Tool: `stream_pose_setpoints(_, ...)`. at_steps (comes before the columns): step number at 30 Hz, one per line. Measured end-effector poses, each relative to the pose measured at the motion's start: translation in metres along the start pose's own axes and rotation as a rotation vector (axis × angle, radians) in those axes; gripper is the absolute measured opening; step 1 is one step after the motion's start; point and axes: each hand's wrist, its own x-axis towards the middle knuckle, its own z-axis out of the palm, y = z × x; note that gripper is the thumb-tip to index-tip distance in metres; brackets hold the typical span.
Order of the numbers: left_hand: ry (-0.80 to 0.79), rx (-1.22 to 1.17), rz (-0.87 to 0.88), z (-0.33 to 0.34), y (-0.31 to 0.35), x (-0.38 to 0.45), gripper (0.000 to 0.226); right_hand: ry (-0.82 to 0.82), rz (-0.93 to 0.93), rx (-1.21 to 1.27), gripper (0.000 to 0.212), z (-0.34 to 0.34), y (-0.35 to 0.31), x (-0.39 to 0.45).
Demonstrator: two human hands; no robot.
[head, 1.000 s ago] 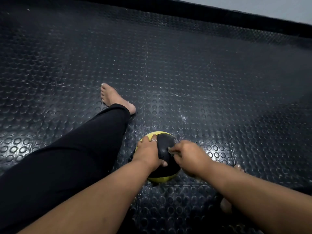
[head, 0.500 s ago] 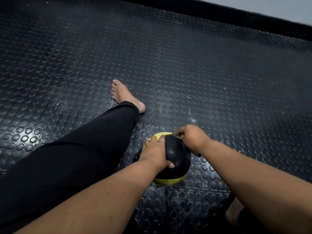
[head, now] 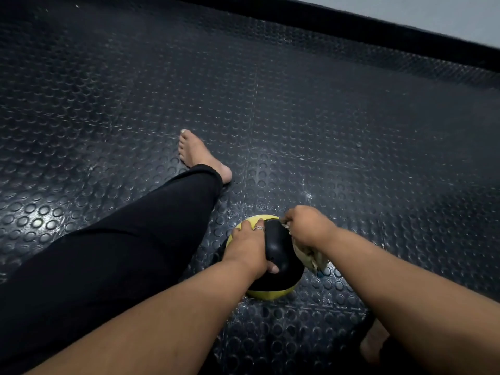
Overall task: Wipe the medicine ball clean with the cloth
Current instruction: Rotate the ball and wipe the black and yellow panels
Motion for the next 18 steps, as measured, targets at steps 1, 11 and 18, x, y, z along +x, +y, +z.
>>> stream_pose_setpoints(1,0.000,-0.003,0.001,0.000,0.001,-0.001,0.112,0.008,-0.008,-0.007,0.036,0.000,0.001,-0.004)
stream_pose_setpoints(11,-0.019,-0.003,0.007,-0.003,-0.001,0.000,0.113,-0.040,0.022,-0.029,0.036,-0.029,0.004,-0.003)
stream_pose_setpoints(18,-0.019,0.001,0.003,-0.003,0.000,0.002,0.113,-0.042,0.042,0.008,0.033,-0.012,-0.008,-0.002)
